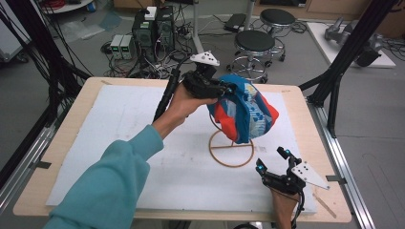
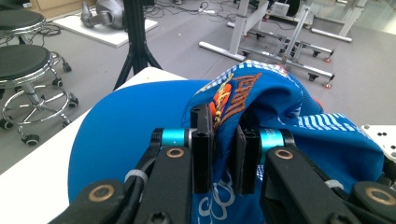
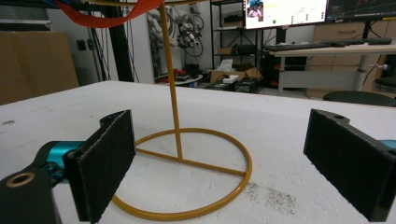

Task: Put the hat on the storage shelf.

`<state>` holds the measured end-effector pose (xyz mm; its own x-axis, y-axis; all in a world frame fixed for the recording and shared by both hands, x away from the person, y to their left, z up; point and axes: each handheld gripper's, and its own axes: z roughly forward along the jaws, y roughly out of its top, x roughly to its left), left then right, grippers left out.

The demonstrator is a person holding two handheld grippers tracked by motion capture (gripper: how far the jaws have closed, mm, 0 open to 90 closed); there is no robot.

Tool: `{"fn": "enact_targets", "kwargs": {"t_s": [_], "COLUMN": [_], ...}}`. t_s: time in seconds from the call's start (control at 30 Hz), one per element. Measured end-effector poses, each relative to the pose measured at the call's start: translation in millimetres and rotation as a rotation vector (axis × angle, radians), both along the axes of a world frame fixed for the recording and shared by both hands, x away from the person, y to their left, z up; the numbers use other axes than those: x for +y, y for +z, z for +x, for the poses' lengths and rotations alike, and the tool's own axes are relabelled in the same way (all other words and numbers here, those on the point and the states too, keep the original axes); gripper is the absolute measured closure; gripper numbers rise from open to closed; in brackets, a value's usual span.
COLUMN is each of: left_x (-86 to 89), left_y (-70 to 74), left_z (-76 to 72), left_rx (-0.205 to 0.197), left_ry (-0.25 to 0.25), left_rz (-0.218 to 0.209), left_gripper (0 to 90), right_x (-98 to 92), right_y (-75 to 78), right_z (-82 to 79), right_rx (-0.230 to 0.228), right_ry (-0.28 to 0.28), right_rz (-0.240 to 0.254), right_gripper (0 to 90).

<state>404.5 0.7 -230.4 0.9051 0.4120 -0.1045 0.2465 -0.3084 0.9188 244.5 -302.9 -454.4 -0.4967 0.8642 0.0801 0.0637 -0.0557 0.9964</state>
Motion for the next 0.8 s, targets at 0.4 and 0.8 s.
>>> {"fn": "enact_targets", "kwargs": {"t_s": [0.4, 0.8], "left_x": [6.6, 16.8], "left_y": [-4.7, -19.9], "left_z": [11.8, 19.9], "left_rx": [0.038, 0.065], "left_ry": [0.062, 0.099], "left_rz": [-0.012, 0.045], "left_gripper": [69.5, 63.8], "right_x": [-0.4, -0.1], "right_y": [0.0, -0.1], "right_z": [-0.3, -0.7], "right_rx": [-0.003, -0.001], "right_ry": [0.000, 0.000], "right_rz": [-0.004, 0.003], "right_gripper": [8.0, 8.0]}}
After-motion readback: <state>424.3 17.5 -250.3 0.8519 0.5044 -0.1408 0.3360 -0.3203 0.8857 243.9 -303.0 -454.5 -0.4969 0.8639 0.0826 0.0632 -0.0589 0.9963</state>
